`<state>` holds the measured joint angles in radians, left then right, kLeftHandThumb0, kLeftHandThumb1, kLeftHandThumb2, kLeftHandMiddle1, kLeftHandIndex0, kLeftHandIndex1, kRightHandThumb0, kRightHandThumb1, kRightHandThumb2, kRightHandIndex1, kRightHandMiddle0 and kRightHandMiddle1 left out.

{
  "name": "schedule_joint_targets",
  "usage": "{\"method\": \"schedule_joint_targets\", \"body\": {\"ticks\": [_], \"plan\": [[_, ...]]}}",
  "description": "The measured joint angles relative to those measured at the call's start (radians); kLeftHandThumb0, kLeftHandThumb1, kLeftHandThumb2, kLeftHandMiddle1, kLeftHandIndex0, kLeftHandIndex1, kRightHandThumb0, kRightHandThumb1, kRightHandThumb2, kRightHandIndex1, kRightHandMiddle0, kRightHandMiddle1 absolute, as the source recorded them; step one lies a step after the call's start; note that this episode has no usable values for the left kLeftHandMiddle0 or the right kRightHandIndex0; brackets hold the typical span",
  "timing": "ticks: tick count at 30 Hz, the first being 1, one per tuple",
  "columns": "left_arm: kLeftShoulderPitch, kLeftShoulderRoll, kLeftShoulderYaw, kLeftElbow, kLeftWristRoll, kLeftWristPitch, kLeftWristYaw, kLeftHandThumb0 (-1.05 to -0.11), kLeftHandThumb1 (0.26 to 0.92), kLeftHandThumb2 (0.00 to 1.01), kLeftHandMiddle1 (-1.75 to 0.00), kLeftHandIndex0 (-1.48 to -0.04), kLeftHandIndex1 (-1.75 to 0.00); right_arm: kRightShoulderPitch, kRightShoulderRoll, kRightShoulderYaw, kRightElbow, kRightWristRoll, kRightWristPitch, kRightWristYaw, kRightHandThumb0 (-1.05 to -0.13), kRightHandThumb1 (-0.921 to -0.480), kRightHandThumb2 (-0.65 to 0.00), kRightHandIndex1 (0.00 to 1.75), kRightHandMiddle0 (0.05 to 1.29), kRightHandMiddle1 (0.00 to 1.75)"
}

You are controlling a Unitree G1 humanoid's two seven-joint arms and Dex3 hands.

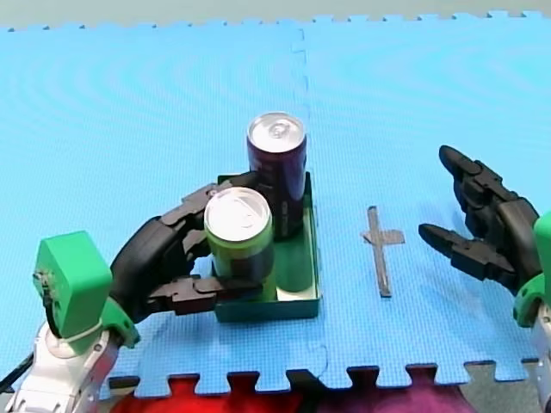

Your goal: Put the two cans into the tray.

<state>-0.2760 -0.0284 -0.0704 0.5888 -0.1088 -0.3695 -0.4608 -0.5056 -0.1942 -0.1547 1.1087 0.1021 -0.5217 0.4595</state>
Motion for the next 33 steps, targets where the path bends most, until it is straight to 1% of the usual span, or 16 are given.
{"method": "schedule_joint_targets", "body": {"ticks": [5, 13, 19, 23, 33], "plan": [[-0.002, -0.003, 0.003, 0.005, -0.012, 0.000, -0.009, -1.048, 0.781, 0.00, -0.03, -0.31, -0.01, -0.003, 0.000, -0.002, 0.006, 0.001, 0.000, 0.002, -1.048, -0.921, -0.185, 0.00, 0.24, 0.00], [-0.002, -0.002, 0.005, 0.000, -0.016, 0.005, -0.016, -1.048, 0.780, 0.00, -0.04, -0.43, -0.05, -0.006, -0.001, -0.005, 0.016, 0.002, 0.000, 0.004, -1.048, -0.921, -0.185, 0.00, 0.24, 0.00], [0.011, 0.030, 0.020, -0.038, -0.036, 0.036, -0.050, -1.048, 0.757, 0.00, -0.04, -0.48, -0.05, -0.007, 0.000, -0.006, 0.018, 0.001, -0.003, 0.004, -1.048, -0.921, -0.185, 0.00, 0.24, 0.00], [0.013, 0.045, 0.034, -0.041, -0.051, 0.038, -0.071, -1.048, 0.750, 0.00, -0.04, -0.49, -0.04, -0.009, -0.001, -0.007, 0.019, 0.001, -0.003, 0.005, -1.048, -0.921, -0.186, 0.00, 0.24, 0.00], [0.000, 0.056, 0.042, -0.011, -0.054, -0.010, -0.113, -1.048, 0.769, 0.01, -0.03, -0.48, -0.02, -0.013, -0.001, -0.009, 0.019, 0.004, -0.002, 0.008, -1.048, -0.921, -0.184, 0.00, 0.25, 0.00]]}}
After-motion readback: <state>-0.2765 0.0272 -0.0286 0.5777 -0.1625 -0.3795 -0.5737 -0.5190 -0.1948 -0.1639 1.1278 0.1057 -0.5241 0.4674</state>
